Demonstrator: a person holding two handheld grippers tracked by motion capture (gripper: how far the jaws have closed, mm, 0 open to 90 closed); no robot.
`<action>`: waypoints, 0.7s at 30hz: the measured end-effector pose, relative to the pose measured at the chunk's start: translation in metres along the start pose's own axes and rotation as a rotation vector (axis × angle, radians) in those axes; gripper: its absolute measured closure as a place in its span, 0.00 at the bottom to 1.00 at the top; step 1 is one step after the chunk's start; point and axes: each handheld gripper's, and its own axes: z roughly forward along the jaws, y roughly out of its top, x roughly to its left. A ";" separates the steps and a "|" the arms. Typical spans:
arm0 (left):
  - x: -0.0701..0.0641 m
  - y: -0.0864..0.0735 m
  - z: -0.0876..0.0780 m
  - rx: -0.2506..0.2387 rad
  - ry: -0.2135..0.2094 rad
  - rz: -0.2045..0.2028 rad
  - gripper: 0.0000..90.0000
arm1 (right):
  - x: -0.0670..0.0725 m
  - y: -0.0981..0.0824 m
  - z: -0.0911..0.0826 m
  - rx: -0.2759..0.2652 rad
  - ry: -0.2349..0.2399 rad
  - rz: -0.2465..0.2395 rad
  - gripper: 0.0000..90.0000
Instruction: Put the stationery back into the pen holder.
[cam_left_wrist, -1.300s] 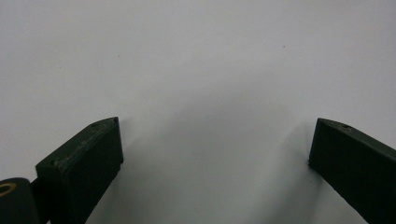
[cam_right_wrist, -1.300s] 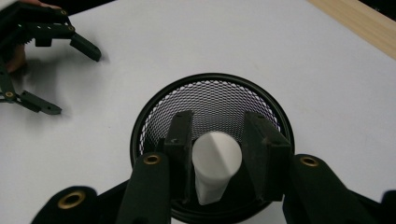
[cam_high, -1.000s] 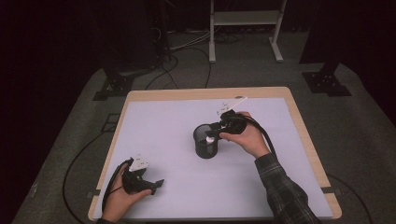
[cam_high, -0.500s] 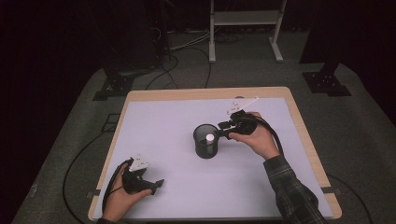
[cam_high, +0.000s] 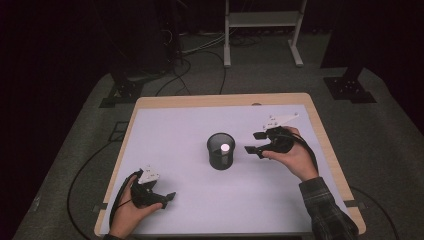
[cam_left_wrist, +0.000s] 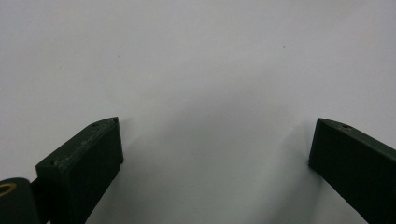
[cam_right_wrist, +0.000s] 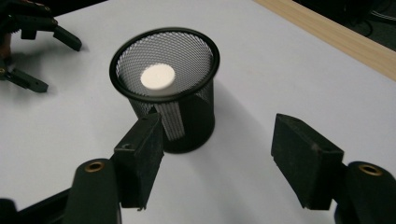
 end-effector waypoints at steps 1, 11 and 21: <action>0.000 0.000 0.000 -0.002 0.000 -0.003 0.02 | 0.000 -0.003 -0.002 0.001 -0.005 0.003 0.35; 0.000 0.000 0.000 -0.001 0.000 -0.001 0.02 | 0.000 -0.036 -0.020 0.003 -0.044 0.040 0.31; 0.000 0.000 0.000 -0.001 0.000 0.000 0.02 | 0.004 -0.082 -0.031 0.043 -0.109 0.087 0.27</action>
